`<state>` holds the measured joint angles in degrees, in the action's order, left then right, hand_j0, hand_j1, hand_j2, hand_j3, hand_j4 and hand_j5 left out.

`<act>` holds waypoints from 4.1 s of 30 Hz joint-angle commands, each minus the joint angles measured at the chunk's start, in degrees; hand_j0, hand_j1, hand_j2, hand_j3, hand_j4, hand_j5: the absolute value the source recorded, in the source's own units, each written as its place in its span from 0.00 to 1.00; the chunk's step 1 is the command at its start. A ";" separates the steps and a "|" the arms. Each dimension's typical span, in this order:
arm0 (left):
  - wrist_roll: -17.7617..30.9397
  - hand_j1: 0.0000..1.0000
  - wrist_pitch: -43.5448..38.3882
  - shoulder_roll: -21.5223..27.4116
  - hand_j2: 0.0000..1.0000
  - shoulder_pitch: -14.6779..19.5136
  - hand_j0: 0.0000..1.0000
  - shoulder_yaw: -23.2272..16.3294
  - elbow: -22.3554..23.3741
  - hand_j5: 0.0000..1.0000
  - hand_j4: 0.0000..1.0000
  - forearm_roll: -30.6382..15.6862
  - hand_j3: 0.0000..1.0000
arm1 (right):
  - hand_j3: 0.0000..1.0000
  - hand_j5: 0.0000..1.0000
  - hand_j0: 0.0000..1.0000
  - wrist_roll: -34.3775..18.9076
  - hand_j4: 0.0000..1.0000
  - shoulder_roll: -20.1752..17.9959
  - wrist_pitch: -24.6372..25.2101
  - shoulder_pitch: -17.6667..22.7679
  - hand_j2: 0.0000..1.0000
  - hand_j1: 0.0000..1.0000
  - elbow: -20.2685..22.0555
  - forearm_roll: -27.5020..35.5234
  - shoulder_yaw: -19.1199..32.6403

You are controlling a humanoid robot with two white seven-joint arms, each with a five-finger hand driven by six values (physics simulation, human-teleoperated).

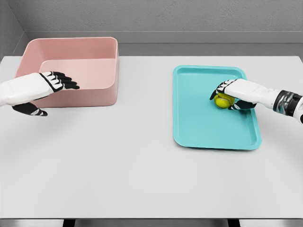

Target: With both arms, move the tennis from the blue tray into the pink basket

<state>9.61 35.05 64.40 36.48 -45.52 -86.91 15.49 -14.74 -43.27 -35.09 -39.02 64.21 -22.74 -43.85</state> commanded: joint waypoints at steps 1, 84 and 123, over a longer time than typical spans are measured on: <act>-0.03 1.00 -0.05 0.11 1.00 0.00 1.00 0.08 0.07 1.00 1.00 -0.37 1.00 | 0.61 0.61 0.61 0.06 0.61 -0.06 0.09 0.00 0.61 0.61 0.04 0.41 0.08; 0.06 1.00 -0.05 0.11 1.00 0.09 1.00 1.04 -1.16 1.00 1.00 -0.37 1.00 | 0.49 0.49 0.49 -3.10 0.49 5.83 0.09 1.49 0.49 0.49 32.03 -11.19 0.61; 0.06 1.00 -0.05 0.11 1.00 0.09 1.00 1.04 -1.16 1.00 1.00 -0.46 1.00 | 0.49 0.49 0.49 -3.10 0.49 22.45 0.09 0.44 0.49 0.49 17.18 -22.17 -4.75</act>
<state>9.70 35.05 64.45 36.56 -44.53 -88.08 15.40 -17.89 -21.10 -35.11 -38.58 81.78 -44.95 -48.53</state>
